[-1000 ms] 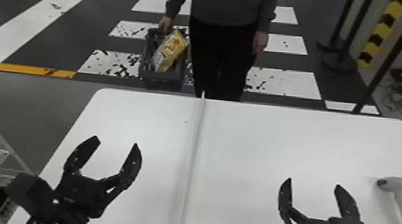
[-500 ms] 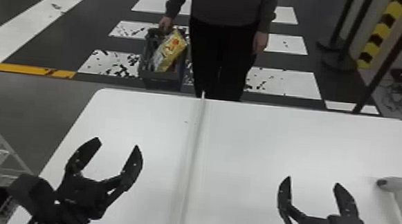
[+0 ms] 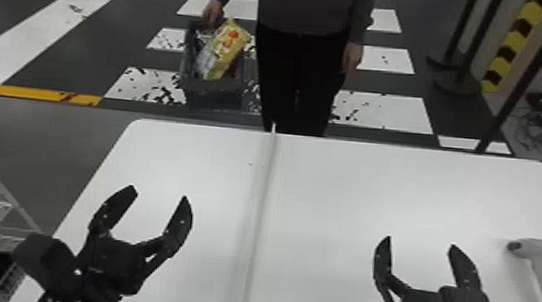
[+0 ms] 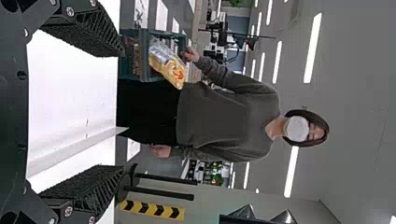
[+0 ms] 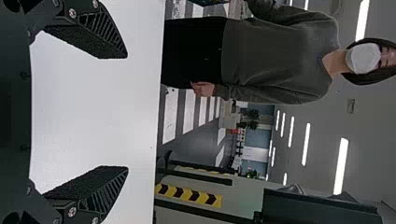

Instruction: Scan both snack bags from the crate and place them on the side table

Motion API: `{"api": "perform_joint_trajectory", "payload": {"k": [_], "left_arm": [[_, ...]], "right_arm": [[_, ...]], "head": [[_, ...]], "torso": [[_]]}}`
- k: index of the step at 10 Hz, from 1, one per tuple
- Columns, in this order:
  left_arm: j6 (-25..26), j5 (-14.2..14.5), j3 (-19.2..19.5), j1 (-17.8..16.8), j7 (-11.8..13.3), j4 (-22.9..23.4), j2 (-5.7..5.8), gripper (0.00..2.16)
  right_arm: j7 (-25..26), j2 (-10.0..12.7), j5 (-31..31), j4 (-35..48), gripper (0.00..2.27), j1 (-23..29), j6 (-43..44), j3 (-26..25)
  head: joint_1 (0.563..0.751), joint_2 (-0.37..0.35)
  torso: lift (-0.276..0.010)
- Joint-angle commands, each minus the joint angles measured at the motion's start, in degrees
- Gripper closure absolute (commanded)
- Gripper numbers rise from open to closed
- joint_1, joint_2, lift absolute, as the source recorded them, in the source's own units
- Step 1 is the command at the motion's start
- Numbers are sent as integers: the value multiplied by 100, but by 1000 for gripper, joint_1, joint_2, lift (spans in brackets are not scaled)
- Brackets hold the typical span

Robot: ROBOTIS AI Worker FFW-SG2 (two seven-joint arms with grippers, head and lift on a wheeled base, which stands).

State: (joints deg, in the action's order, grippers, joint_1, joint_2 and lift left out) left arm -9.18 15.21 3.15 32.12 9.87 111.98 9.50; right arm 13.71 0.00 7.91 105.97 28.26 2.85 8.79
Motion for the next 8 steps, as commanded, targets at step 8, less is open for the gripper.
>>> {"api": "perform_joint_trajectory", "payload": {"k": [8], "left_arm": [[0,-1,-7,49,129,52,-9,144]], "right_arm": [[0,5,-26,-24,147,-4,0,0]], "head": [[695,72]], "torso": [[-95]]}}
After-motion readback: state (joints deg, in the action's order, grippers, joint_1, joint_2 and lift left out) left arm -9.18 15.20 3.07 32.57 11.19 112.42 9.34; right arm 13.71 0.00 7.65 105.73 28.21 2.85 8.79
